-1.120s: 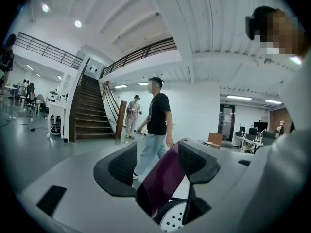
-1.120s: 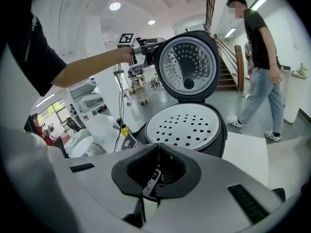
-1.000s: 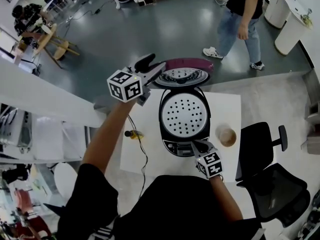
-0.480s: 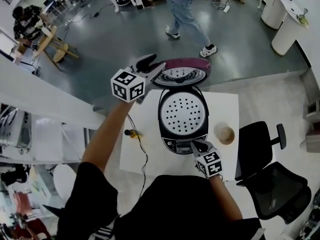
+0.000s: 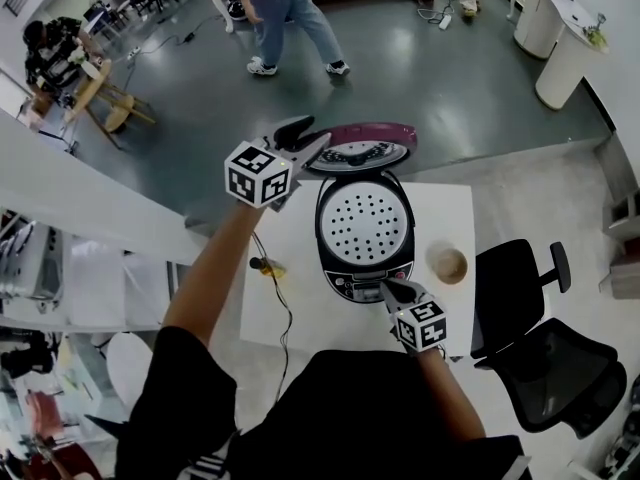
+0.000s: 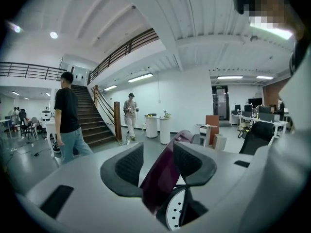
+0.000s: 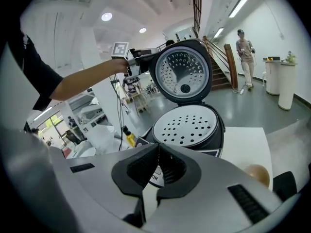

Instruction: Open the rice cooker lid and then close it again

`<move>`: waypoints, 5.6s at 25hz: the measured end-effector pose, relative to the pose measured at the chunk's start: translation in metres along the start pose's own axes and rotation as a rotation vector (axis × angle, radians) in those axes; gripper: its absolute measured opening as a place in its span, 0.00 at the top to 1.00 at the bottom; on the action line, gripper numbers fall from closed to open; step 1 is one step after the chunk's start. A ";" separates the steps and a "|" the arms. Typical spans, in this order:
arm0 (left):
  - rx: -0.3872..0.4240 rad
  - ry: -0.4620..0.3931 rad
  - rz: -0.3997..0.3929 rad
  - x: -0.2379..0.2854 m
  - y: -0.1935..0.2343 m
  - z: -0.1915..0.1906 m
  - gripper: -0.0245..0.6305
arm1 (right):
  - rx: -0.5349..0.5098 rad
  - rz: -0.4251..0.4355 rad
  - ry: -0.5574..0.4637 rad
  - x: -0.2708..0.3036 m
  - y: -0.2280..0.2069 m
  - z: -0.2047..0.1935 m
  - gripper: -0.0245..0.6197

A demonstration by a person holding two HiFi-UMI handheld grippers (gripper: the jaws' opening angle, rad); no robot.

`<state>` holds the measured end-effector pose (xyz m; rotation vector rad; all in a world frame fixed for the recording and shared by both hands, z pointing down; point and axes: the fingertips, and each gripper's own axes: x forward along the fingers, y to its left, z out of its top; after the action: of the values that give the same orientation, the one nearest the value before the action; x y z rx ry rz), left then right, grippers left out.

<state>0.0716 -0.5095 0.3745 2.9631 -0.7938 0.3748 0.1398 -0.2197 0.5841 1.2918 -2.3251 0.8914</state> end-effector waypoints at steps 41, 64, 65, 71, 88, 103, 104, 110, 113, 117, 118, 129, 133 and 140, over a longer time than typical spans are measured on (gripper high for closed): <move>0.393 0.277 -0.217 -0.041 -0.121 -0.059 0.84 | -0.023 -0.025 -0.041 -0.023 0.062 -0.028 0.96; 0.490 0.269 -0.255 -0.060 -0.179 -0.124 0.87 | 0.007 -0.107 -0.064 -0.040 0.064 -0.043 0.96; 0.524 0.267 -0.258 -0.060 -0.181 -0.126 0.87 | 0.003 -0.116 -0.068 -0.040 0.063 -0.042 0.96; 0.582 0.293 -0.310 -0.063 -0.196 -0.147 0.87 | -0.009 -0.139 -0.075 -0.038 0.056 -0.037 0.96; 0.569 0.307 -0.372 -0.063 -0.215 -0.185 0.86 | 0.007 -0.168 -0.054 -0.029 0.035 -0.040 0.96; 0.535 0.340 -0.434 -0.063 -0.224 -0.210 0.86 | 0.011 -0.154 -0.019 -0.027 0.031 -0.055 0.96; 0.534 0.347 -0.437 -0.062 -0.225 -0.212 0.86 | 0.013 -0.155 -0.017 -0.028 0.030 -0.056 0.96; 0.504 0.361 -0.452 -0.063 -0.227 -0.223 0.86 | 0.008 -0.142 -0.003 -0.028 0.029 -0.059 0.96; 0.487 0.364 -0.463 -0.062 -0.227 -0.227 0.86 | 0.013 -0.141 0.006 -0.028 0.027 -0.061 0.96; 0.462 0.371 -0.476 -0.062 -0.229 -0.234 0.86 | 0.026 -0.150 0.009 -0.031 0.023 -0.065 0.96; 0.459 0.375 -0.478 -0.062 -0.229 -0.235 0.86 | 0.027 -0.152 0.011 -0.032 0.022 -0.066 0.96; 0.399 0.420 -0.519 -0.059 -0.234 -0.255 0.86 | 0.042 -0.155 0.005 -0.036 0.017 -0.067 0.96; 0.403 0.420 -0.529 -0.060 -0.235 -0.255 0.86 | 0.060 -0.174 -0.007 -0.035 0.010 -0.066 0.96; 0.348 0.432 -0.552 -0.056 -0.233 -0.253 0.88 | 0.092 -0.157 -0.020 -0.023 0.012 -0.063 0.96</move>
<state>0.0853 -0.2518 0.6092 3.0361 0.1503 1.1393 0.1412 -0.1586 0.6144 1.5036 -2.1847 0.9470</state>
